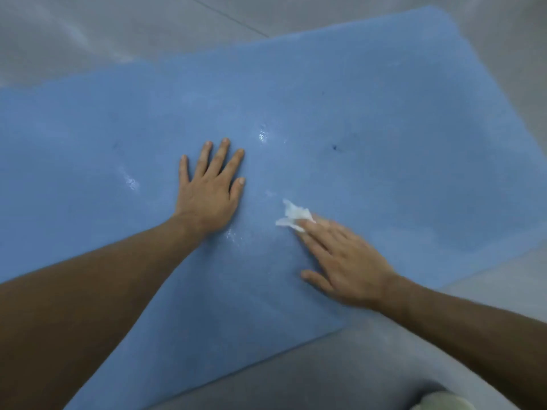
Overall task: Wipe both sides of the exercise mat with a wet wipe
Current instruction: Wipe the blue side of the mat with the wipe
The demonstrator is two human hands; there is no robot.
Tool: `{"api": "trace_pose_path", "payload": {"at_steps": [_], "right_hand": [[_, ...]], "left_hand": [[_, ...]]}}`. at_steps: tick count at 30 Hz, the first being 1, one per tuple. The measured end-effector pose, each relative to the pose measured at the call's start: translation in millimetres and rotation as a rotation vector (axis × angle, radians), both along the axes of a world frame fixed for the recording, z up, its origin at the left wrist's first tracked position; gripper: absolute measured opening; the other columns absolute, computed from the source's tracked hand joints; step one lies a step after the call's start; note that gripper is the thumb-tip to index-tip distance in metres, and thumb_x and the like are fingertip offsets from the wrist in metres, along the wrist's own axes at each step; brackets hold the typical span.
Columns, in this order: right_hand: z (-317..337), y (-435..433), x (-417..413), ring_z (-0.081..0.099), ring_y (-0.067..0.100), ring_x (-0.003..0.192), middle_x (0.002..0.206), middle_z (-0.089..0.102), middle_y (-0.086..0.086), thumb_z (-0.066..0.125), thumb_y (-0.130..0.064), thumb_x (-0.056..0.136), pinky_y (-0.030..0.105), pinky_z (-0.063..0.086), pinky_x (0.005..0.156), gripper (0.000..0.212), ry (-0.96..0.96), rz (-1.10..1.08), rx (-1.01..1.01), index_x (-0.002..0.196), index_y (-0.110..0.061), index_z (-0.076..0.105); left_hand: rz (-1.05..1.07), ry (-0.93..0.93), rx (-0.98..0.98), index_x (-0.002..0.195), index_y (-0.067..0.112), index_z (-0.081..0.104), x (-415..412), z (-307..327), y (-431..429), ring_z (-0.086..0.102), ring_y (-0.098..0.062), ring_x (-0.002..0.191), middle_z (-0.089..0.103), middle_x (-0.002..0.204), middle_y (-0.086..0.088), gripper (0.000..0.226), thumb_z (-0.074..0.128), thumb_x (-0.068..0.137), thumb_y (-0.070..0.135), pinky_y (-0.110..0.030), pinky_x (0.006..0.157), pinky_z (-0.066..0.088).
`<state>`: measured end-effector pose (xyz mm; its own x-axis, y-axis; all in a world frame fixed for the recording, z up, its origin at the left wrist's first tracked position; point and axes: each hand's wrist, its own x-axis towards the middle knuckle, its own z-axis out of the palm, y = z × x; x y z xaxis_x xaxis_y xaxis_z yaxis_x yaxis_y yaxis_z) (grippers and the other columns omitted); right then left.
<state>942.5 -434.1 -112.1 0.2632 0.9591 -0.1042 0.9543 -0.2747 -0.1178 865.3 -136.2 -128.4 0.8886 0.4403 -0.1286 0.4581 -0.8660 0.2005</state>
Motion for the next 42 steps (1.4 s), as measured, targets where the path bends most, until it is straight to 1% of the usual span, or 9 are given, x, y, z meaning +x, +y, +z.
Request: {"api": "trace_pose_path", "payload": {"at_steps": [3, 8, 15, 18, 21, 25, 29, 34, 42], "right_hand": [[5.5, -17.6, 70.8, 0.035, 0.036, 0.152, 0.165, 0.035, 0.019, 0.026, -0.062, 0.105, 0.046, 0.027, 0.124, 0.081, -0.050, -0.291, -0.046, 0.157, -0.001, 0.039], [5.0, -28.8, 112.2, 0.029, 0.036, 0.153, 0.166, 0.027, 0.017, 0.020, -0.072, 0.096, 0.049, 0.028, 0.124, 0.093, 0.117, -0.576, -0.030, 0.159, -0.004, 0.031], [8.2, -25.1, -21.2, 0.005, 0.027, 0.161, 0.174, 0.003, 0.013, 0.037, -0.064, 0.103, 0.038, 0.011, 0.130, 0.089, 0.221, -0.025, 0.037, 0.167, -0.010, 0.006], [7.4, -36.7, -87.0, 0.008, 0.029, 0.161, 0.173, 0.016, 0.007, 0.035, -0.065, 0.103, 0.041, 0.012, 0.129, 0.081, 0.148, 0.235, 0.017, 0.163, -0.011, 0.026], [-1.2, -48.0, -104.7, 0.022, 0.029, 0.158, 0.170, 0.028, 0.005, 0.035, -0.062, 0.104, 0.043, 0.014, 0.129, 0.073, 0.051, 0.283, 0.025, 0.155, -0.010, 0.043], [-11.7, -38.3, -57.2, 0.046, 0.031, 0.144, 0.163, 0.041, 0.012, 0.042, -0.054, 0.105, 0.044, 0.020, 0.127, 0.068, 0.003, 0.044, 0.118, 0.150, -0.005, 0.051], [-4.7, -10.7, 16.0, 0.026, 0.029, 0.156, 0.171, 0.023, 0.009, 0.028, -0.059, 0.104, 0.041, 0.013, 0.129, 0.077, 0.000, -0.335, 0.001, 0.162, -0.009, 0.030], [-4.8, 17.6, 29.0, 0.008, 0.029, 0.160, 0.174, 0.008, 0.008, 0.020, -0.068, 0.100, 0.039, 0.008, 0.128, 0.089, 0.132, -0.429, 0.020, 0.165, -0.007, 0.017], [-0.8, 4.1, -106.9, 0.002, 0.027, 0.161, 0.174, 0.009, 0.011, 0.040, -0.062, 0.103, 0.041, 0.016, 0.128, 0.083, 0.208, 0.243, 0.049, 0.161, -0.004, 0.030]], "left_hand": [[-0.012, 0.032, -0.050, 0.163, 0.042, 0.015, -1.2, 7.1, -1.1, -0.003, -0.019, 0.159, 0.000, 0.173, 0.012, 0.058, 0.026, 0.107, 0.049, -0.060, 0.125, -0.001], [-0.001, 0.031, -0.049, 0.162, 0.043, 0.017, -10.1, 7.7, -17.6, -0.005, -0.020, 0.159, -0.001, 0.173, 0.013, 0.056, 0.027, 0.107, 0.049, -0.058, 0.125, -0.003], [0.009, 0.051, -0.074, 0.162, 0.044, 0.020, -18.0, 13.0, -31.2, -0.004, -0.019, 0.159, 0.002, 0.173, 0.014, 0.058, 0.033, 0.106, 0.051, -0.057, 0.126, 0.000], [0.040, 0.056, -0.090, 0.162, 0.043, 0.019, -16.6, 15.1, -36.7, -0.004, -0.019, 0.159, 0.001, 0.173, 0.013, 0.058, 0.034, 0.106, 0.049, -0.057, 0.126, 0.000], [0.056, 0.053, -0.103, 0.162, 0.043, 0.020, -16.0, 16.0, -40.3, -0.003, -0.020, 0.159, 0.002, 0.173, 0.013, 0.057, 0.036, 0.107, 0.048, -0.056, 0.126, -0.001], [0.050, 0.076, -0.122, 0.161, 0.043, 0.024, -12.9, 21.9, -34.8, 0.000, -0.019, 0.159, 0.006, 0.173, 0.011, 0.059, 0.042, 0.105, 0.048, -0.055, 0.127, 0.003], [-0.005, 0.131, -0.128, 0.160, 0.041, 0.027, -9.8, 31.1, -24.9, 0.006, -0.021, 0.159, 0.010, 0.172, 0.010, 0.062, 0.050, 0.103, 0.047, -0.053, 0.127, 0.012], [-0.071, 0.158, -0.133, 0.162, 0.041, 0.022, -29.5, 32.7, -16.4, 0.004, -0.016, 0.159, 0.006, 0.173, 0.012, 0.063, 0.048, 0.105, 0.046, -0.051, 0.128, 0.012], [0.001, 0.122, -0.082, 0.162, 0.045, 0.015, -54.2, 23.2, -30.3, -0.003, -0.015, 0.159, -0.001, 0.172, 0.015, 0.057, 0.032, 0.108, 0.051, -0.052, 0.127, 0.002]]}}
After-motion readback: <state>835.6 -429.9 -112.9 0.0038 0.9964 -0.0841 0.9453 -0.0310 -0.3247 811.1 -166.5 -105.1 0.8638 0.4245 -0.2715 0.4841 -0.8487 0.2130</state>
